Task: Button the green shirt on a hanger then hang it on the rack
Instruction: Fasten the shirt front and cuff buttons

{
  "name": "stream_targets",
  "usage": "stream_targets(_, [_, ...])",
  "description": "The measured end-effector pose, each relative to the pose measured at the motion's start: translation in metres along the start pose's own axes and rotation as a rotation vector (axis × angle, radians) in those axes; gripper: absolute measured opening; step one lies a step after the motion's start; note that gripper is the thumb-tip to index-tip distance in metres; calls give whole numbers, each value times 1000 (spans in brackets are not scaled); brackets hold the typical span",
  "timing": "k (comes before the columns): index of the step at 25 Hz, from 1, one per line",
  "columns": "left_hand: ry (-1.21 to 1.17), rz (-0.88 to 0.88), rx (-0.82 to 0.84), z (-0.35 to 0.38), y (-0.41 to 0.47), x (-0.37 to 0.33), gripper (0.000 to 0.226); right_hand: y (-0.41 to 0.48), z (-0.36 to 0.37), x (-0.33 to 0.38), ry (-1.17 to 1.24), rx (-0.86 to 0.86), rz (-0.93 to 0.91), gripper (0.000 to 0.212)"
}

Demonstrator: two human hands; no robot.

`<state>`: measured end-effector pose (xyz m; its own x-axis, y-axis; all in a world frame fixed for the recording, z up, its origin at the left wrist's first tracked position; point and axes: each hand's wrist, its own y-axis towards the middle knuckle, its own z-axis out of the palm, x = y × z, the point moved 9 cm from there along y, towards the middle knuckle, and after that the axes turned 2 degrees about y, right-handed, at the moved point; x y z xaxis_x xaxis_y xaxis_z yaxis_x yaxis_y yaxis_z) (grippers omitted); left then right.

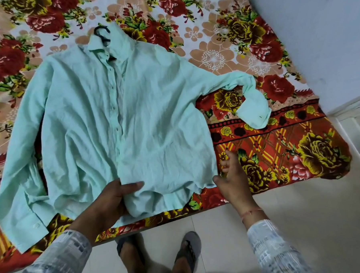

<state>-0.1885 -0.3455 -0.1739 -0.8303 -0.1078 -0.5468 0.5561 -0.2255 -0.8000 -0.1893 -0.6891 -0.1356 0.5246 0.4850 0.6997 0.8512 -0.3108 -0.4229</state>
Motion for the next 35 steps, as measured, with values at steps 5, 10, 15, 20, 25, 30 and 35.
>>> stream_targets(5, [149,-31,-10,-2,-2,5,48,7,20,7,51,101,55,89])
stream_targets(10, [256,-53,-17,-10,0,12,45,5,-11,-22,675,-205,287,71])
stream_targets(15, [395,-100,-17,-8,-7,30,21,11,-63,-15,-157,-336,125,50])
stream_targets(20, [681,-78,-86,-20,-12,11,25,-13,-10,88,-461,-407,-483,31])
stream_targets(25, [1126,32,-137,-51,-27,-35,37,-26,144,178,-122,174,-594,15])
stream_targets(30, [1601,393,-633,-133,-62,-69,41,-49,247,158,-480,444,-380,51])
stream_targets(35, [1394,439,-779,-189,-83,-63,23,-66,268,145,-585,411,-405,57])
